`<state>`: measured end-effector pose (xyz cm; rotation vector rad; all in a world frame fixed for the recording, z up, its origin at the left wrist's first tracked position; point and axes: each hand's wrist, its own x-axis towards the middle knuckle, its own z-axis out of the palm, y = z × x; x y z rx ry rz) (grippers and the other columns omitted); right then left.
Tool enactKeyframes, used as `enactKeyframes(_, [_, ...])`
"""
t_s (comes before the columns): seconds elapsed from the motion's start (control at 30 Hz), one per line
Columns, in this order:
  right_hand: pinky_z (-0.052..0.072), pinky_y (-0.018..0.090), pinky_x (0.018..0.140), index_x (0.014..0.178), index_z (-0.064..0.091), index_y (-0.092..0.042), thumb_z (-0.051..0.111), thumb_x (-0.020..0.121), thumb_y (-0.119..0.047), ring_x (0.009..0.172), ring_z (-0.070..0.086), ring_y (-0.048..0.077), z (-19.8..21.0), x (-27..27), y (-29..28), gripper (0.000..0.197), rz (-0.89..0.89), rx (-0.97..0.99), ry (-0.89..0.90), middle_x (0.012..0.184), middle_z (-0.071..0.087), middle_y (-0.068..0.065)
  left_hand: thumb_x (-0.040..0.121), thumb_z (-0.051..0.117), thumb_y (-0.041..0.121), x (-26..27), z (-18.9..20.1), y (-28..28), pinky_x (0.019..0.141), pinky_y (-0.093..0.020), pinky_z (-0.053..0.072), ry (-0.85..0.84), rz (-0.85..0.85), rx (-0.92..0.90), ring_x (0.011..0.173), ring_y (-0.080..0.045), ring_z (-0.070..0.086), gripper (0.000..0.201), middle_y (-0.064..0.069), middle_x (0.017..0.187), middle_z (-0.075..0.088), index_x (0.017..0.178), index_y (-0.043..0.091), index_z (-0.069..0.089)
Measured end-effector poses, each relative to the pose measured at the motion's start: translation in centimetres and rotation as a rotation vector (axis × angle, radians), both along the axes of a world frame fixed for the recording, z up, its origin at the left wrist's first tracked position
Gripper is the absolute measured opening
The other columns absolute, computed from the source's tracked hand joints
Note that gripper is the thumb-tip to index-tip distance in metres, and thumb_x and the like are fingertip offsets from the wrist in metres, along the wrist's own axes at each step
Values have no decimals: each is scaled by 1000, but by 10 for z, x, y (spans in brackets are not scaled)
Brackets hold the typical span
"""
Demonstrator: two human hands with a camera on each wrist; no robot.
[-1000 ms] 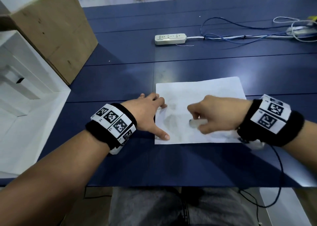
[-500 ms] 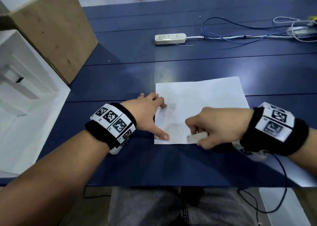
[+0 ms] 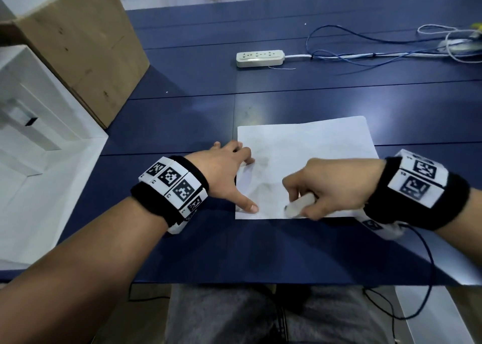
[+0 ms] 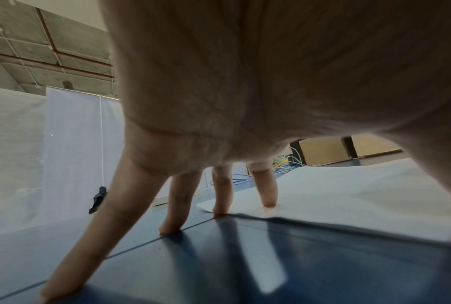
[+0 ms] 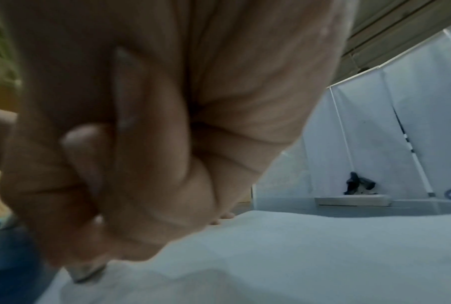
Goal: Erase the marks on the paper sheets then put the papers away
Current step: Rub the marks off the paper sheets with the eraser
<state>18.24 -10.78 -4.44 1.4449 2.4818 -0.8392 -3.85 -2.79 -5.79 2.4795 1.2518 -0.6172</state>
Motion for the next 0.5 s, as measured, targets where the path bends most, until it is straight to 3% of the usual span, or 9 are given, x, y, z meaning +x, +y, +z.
enactKeyframes(0.2, [52, 35, 68, 95, 61, -21, 64, 86, -41, 68, 56, 12, 0, 23, 37, 22, -224, 209, -61, 70, 61, -10, 49, 70, 85, 0, 0, 0, 106, -54, 40, 8, 5, -5, 146, -37, 17, 115, 11, 153, 18, 145, 36, 28])
enactKeyframes(0.3, [45, 21, 58, 87, 62, -24, 73, 77, -26, 60, 54, 5, 2, 17, 20, 15, -59, 19, 22, 68, 65, -6, 50, 71, 85, 0, 0, 0, 107, -55, 39, 4, 11, -14, 147, -37, 15, 116, 10, 154, 17, 146, 37, 27])
enactKeyframes(0.37, [43, 21, 56, 84, 65, -24, 75, 75, -21, 60, 56, 8, 1, 11, 12, 14, 15, -155, 51, 71, 70, -2, 50, 72, 83, 0, 0, 0, 107, -55, 39, 7, 14, -18, 147, -38, 14, 116, 10, 155, 15, 146, 37, 27])
enactKeyframes(0.5, [44, 21, 57, 91, 69, -27, 78, 73, -32, 57, 55, 4, 0, 16, 31, 21, -57, -67, 9, 65, 67, -5, 52, 71, 83, 1, 1, -1, 108, -55, 37, 14, 3, -20, 147, -38, 14, 115, 9, 155, 16, 146, 35, 27])
